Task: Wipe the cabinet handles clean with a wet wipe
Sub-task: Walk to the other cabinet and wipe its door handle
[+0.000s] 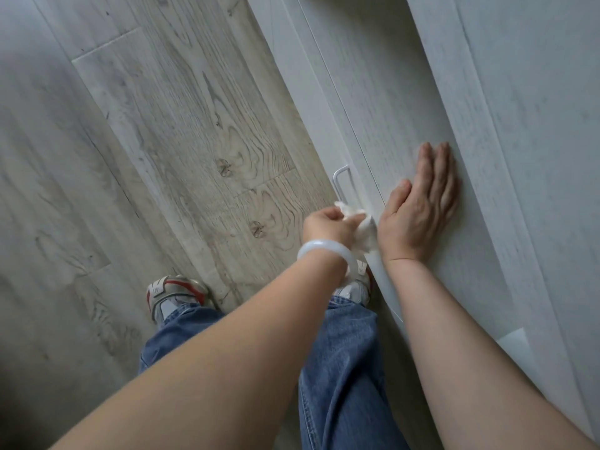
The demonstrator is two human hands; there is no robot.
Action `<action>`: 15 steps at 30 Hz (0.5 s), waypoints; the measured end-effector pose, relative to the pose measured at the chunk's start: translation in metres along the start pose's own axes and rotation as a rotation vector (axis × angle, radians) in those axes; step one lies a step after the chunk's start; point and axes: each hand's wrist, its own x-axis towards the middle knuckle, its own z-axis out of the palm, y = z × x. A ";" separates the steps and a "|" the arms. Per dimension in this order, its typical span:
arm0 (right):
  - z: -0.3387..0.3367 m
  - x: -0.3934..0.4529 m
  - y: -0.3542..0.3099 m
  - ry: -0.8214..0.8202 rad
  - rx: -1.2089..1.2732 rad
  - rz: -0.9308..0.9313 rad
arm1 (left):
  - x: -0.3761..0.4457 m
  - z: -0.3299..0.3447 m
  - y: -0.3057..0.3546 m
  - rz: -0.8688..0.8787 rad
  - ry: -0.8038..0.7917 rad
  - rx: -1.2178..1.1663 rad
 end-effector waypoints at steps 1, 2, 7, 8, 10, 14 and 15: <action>0.000 0.000 0.000 0.005 0.005 -0.004 | 0.008 -0.002 0.010 0.031 0.036 -0.026; 0.000 0.000 0.000 0.005 0.004 -0.005 | 0.014 -0.005 0.023 0.070 0.069 -0.048; -0.001 0.000 -0.001 0.015 -0.002 -0.003 | 0.023 -0.009 0.030 0.160 0.073 -0.026; 0.000 0.000 0.000 0.017 0.004 0.005 | 0.020 -0.006 0.017 0.129 0.058 -0.007; 0.000 0.000 -0.001 0.018 0.004 0.016 | 0.014 0.000 -0.008 0.063 0.002 0.024; -0.001 0.001 -0.002 0.005 -0.002 0.001 | 0.015 0.001 -0.018 0.068 -0.066 0.075; -0.002 0.001 -0.002 -0.001 0.001 -0.004 | 0.017 0.001 -0.014 0.085 -0.066 0.123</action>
